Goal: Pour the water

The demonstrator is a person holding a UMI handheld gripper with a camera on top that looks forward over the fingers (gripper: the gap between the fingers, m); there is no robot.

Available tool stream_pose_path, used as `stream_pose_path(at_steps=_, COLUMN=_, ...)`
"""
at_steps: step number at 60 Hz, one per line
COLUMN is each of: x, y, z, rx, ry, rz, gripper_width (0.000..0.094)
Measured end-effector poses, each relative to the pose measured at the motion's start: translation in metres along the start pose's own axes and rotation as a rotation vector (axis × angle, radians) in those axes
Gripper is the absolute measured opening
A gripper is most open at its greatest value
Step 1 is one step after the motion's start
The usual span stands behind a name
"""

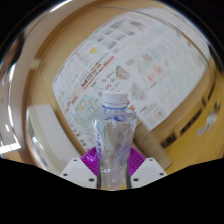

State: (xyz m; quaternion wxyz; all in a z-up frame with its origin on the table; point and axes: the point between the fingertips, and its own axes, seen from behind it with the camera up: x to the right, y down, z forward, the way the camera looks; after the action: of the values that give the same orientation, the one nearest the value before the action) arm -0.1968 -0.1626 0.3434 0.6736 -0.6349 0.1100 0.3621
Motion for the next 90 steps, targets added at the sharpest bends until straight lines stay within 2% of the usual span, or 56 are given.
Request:
stream_pose_path(at_steps=8, x=0.073, y=-0.021, z=-0.006, rx=-0.013, ry=0.165, rz=-0.351, gripper_width=0.0322)
stream_pose_path(at_steps=17, x=0.161, y=-0.002, z=-0.014, rx=-0.139, ry=0.356, rz=-0.578, gripper_width=0.0322)
stream_pose_path(at_steps=27, x=0.245, y=0.04, z=-0.026, rx=-0.278, ry=0.441, rz=-0.667, gripper_width=0.0321)
stream_pose_path(at_steps=39, x=0.293, y=0.082, z=-0.041, rx=-0.383, ry=0.473, rz=-0.682, gripper_width=0.0324)
stream_pose_path(at_steps=40, x=0.295, y=0.085, z=-0.044, rx=-0.394, ry=0.481, rz=-0.685, gripper_width=0.0326)
stream_pose_path(at_steps=41, x=0.292, y=0.08, z=-0.04, rx=-0.357, ry=0.47, rz=-0.69, gripper_width=0.0328)
stream_pose_path(at_steps=46, x=0.295, y=0.081, z=-0.041, rx=-0.355, ry=0.481, rz=-0.669, gripper_width=0.0338)
stream_pose_path(at_steps=56, x=0.297, y=0.081, z=-0.045, rx=-0.383, ry=0.503, rz=-0.662, gripper_width=0.0508)
stream_pose_path(at_steps=58, x=0.3, y=0.082, z=-0.047, rx=-0.401, ry=0.521, rz=-0.66, gripper_width=0.0579)
stream_pose_path(at_steps=63, x=0.3, y=0.088, z=-0.055, rx=-0.447, ry=0.539, rz=-0.638, gripper_width=0.087)
stream_pose_path(at_steps=65, x=0.299, y=0.087, z=-0.06, rx=-0.456, ry=0.554, rz=-0.632, gripper_width=0.0817)
stream_pose_path(at_steps=69, x=0.29, y=0.084, z=-0.075, rx=-0.463, ry=0.574, rz=-0.637, gripper_width=0.0863)
stream_pose_path(at_steps=90, x=0.175, y=0.077, z=-0.204, rx=-0.502, ry=0.618, rz=-0.699, gripper_width=0.0849)
